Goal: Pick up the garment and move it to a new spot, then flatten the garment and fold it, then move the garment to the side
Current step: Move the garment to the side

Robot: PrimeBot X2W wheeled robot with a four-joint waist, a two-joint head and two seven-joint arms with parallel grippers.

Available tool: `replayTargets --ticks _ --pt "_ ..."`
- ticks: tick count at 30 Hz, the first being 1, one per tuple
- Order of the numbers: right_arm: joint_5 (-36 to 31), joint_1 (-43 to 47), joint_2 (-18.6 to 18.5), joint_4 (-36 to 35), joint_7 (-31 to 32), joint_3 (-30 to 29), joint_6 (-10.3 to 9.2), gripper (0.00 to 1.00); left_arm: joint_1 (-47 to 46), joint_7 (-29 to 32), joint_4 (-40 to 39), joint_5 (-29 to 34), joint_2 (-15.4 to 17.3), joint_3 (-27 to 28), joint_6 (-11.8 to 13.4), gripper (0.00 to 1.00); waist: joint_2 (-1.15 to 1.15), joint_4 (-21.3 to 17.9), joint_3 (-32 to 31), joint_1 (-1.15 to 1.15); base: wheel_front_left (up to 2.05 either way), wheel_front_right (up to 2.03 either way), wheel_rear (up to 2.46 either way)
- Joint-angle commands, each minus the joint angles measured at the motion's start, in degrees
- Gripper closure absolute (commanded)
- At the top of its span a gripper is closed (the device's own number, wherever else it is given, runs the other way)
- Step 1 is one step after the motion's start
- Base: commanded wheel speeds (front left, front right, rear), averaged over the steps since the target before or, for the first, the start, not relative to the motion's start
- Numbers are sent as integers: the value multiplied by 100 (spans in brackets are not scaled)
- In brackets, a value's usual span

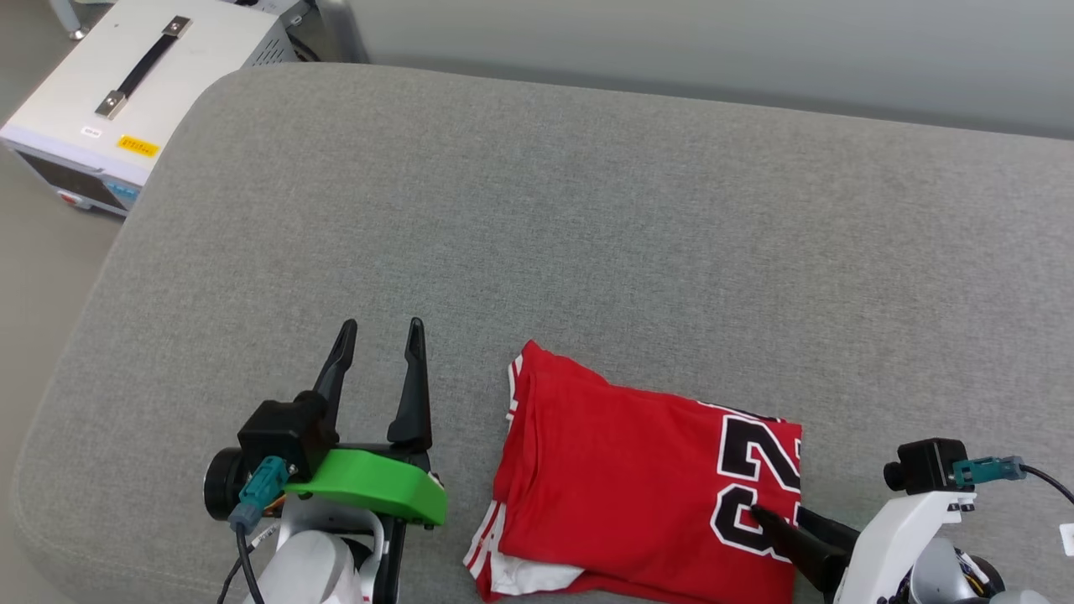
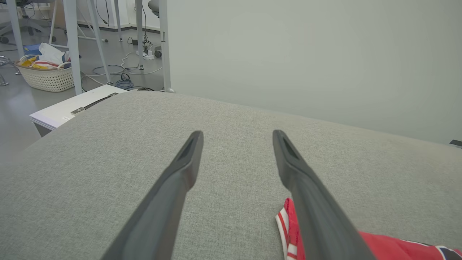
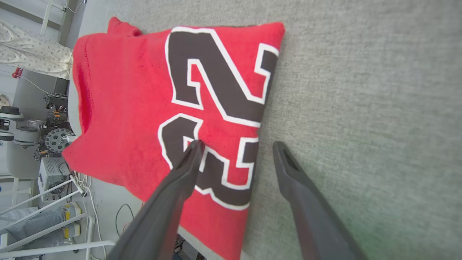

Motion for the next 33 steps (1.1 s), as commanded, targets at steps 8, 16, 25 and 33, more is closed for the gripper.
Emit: replayTargets --ticks 8,16,25,33 --pt "161 -311 101 665 364 271 1 100 -124 -33 112 281 -236 222 -235 0 0 202 222 0 0 0 0" --pt "91 -489 6 559 150 475 1 100 28 -33 262 321 -268 376 -342 0 0 -79 -93 0 0 0 0" --pt "-287 -663 -712 289 227 771 1 100 321 14 179 368 -12 498 -258 0 0 -1091 -552 0 0 0 0" --pt "-453 -863 -1398 265 447 801 1 100 316 97 -38 383 15 420 -239 0 0 -2148 -467 0 0 0 0"
